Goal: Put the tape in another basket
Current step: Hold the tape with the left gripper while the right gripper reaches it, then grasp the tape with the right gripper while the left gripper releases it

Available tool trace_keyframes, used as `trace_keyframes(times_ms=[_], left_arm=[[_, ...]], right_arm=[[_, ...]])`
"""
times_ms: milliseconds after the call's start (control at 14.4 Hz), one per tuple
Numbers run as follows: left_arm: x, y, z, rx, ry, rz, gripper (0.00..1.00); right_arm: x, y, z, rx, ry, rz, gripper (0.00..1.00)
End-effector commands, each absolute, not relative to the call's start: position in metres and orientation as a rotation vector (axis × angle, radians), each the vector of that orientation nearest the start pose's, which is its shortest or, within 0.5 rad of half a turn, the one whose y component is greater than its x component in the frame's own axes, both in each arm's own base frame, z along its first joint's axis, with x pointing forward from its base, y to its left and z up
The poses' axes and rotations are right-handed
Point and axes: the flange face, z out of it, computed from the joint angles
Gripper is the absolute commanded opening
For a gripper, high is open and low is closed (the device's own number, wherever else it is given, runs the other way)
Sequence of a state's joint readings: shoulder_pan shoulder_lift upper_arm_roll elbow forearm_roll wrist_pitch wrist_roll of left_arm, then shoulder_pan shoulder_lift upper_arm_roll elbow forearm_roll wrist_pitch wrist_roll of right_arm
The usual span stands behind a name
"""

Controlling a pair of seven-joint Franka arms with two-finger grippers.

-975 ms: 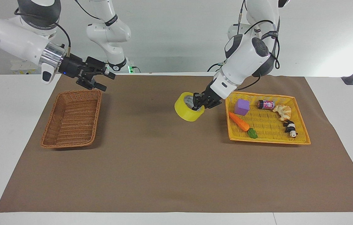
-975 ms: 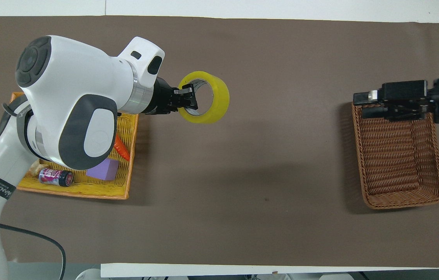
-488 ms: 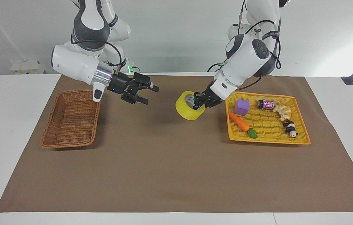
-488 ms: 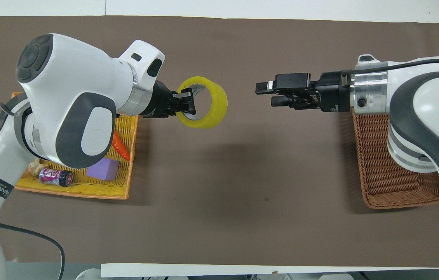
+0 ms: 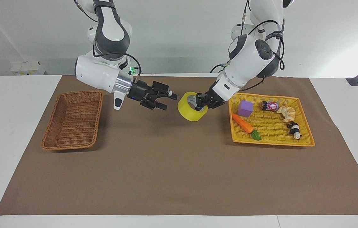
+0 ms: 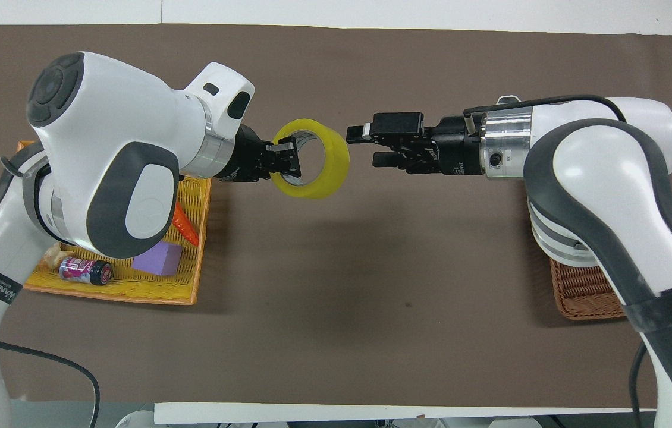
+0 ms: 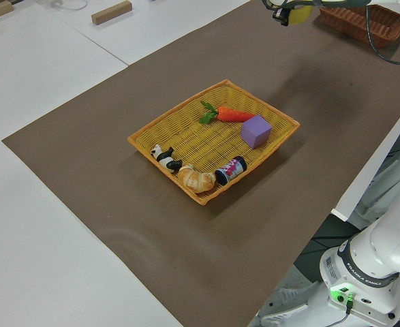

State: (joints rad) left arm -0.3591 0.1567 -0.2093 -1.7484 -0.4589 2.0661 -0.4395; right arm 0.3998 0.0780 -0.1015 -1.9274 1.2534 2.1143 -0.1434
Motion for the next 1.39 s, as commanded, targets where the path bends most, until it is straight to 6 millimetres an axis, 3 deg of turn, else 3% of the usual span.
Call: trace_keyframes(times_ms=[0, 418, 627, 766, 975, 1114, 1323], left_arm=[[0.518, -0.351, 0.509, -3.614, -0.086, 0.15, 0.0], [0.517, -0.35, 0.509, -3.611, -0.086, 0.154, 0.0], [0.517, -0.348, 0.51, -3.6, -0.072, 0.136, 0.0], [0.516, -0.347, 0.508, -3.585, -0.064, 0.171, 0.0], [0.516, -0.346, 0.507, -3.577, -0.059, 0.171, 0.0], [0.516, -0.346, 0.508, -3.578, -0.059, 0.166, 0.0], [0.514, -0.349, 0.508, -3.578, -0.054, 0.169, 0.0]], right_arm=[[0.558, 0.231, 0.489, -2.047, 0.212, -0.026, 1.0], [0.549, 0.25, 0.482, -2.076, 0.17, -0.062, 1.0], [0.547, 0.249, 0.478, -2.082, 0.143, -0.073, 0.93], [0.547, 0.249, 0.478, -2.084, 0.139, -0.075, 0.74], [0.547, 0.248, 0.478, -2.081, 0.143, -0.073, 0.26], [0.547, 0.249, 0.479, -2.082, 0.14, -0.073, 0.02], [0.547, 0.249, 0.479, -2.082, 0.139, -0.072, 0.0]])
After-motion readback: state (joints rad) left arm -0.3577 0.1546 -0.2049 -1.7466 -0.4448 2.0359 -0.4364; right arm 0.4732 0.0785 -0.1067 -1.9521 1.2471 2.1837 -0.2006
